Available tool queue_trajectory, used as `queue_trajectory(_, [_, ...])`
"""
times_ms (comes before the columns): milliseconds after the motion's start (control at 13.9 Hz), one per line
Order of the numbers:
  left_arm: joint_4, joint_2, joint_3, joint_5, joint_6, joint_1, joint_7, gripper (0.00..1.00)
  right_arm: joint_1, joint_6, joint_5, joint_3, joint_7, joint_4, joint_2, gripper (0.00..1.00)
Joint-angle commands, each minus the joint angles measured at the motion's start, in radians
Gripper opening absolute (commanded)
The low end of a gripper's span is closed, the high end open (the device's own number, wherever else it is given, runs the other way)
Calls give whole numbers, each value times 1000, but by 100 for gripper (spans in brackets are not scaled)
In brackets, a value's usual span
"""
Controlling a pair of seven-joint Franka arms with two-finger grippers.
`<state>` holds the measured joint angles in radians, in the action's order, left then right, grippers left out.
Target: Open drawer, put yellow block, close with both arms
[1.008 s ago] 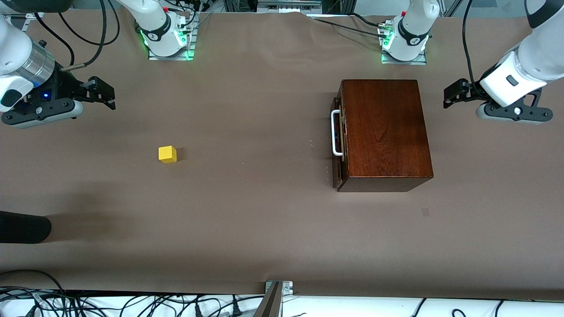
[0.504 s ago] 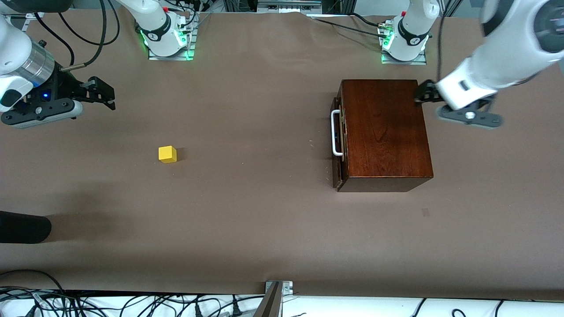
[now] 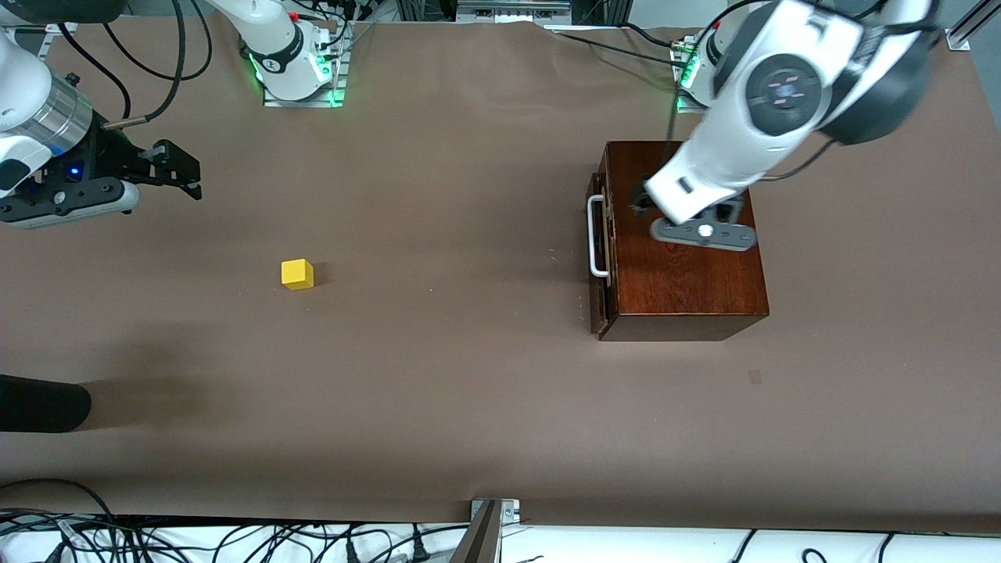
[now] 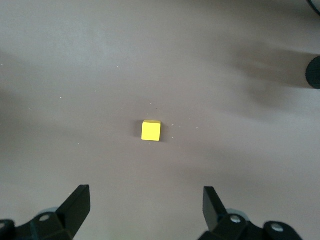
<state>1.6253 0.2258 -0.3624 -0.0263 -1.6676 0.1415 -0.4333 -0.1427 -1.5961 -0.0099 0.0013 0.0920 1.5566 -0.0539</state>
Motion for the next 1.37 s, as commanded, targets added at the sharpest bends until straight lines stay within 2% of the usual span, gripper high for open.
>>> queue_trajectory(0, [-27,75,0,-56,-52,105,-174,100,11,7,-9,9,-12,-21,-1,100])
queue_trajectory(216, [-18,141,0,-199,-66,220,-335,100,12,7,-9,9,-12,-20,-8,100])
queue_trajectory(360, [-16,176,0,-250,-67,268,-424,100,11,11,-15,9,-6,-20,-6,100])
queue_trajectory(504, [-10,204,0,-285,-87,282,-470,100,12,39,-13,3,26,-15,2,100])
queue_trajectory(648, [40,207,0,-314,-151,287,-495,100,12,67,-10,-1,35,2,-6,100])
queue_trajectory(1008, [117,208,3,-353,-243,279,-501,100,12,-149,-9,-3,26,183,-20,100])
queue_trajectory(1297, [127,231,3,-354,-277,277,-505,100,6,-293,1,5,18,253,-136,100])
